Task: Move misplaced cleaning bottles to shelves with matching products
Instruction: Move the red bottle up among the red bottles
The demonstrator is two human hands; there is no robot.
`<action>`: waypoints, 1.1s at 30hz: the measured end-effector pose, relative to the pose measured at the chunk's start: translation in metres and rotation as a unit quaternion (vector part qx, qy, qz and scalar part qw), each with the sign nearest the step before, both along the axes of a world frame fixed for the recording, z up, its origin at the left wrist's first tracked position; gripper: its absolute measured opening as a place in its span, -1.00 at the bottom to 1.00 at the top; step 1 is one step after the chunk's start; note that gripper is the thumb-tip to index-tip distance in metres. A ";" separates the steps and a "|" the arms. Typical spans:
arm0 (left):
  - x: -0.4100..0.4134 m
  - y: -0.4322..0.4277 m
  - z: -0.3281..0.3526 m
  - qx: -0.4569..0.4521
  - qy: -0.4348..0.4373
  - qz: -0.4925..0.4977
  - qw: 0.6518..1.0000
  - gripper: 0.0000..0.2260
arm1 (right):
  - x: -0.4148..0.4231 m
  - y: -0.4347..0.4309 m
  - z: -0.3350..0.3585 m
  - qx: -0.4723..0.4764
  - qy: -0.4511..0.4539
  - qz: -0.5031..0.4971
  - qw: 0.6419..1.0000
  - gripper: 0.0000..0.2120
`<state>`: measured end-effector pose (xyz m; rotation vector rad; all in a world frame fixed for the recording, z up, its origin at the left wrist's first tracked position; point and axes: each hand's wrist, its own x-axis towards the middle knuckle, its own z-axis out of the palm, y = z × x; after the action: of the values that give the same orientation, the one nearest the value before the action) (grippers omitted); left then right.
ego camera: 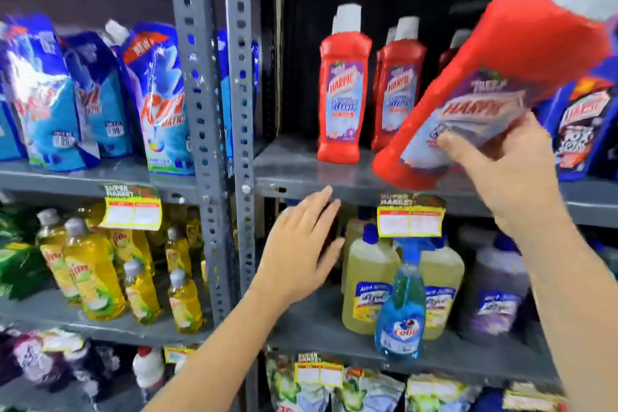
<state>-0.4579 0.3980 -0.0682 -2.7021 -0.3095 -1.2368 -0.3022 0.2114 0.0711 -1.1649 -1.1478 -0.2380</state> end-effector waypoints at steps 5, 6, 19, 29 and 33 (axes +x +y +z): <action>0.017 0.006 0.054 0.015 0.102 0.068 0.992 -0.48 | 0.072 0.042 0.031 -0.095 0.004 -0.042 0.995 -0.65; 0.020 0.008 0.054 0.017 0.122 0.085 0.989 -0.47 | 0.080 0.049 0.032 -0.123 0.013 -0.055 0.991 -0.64; 0.024 0.012 0.043 0.023 0.096 0.082 0.992 -0.40 | 0.110 0.070 0.016 -0.233 0.062 -0.024 0.970 -0.47; 0.028 0.015 0.038 0.008 0.066 0.057 0.996 -0.43 | 0.119 0.080 -0.020 -0.290 0.029 -0.089 0.952 -0.10; 0.028 0.016 0.037 0.007 0.064 0.056 0.996 -0.43 | 0.129 0.097 -0.016 -0.303 0.026 -0.113 0.946 -0.14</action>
<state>-0.4298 0.4141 -0.0314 -2.6940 -0.4276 -1.0280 -0.1735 0.3085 0.0547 -1.8399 -1.0695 -0.0212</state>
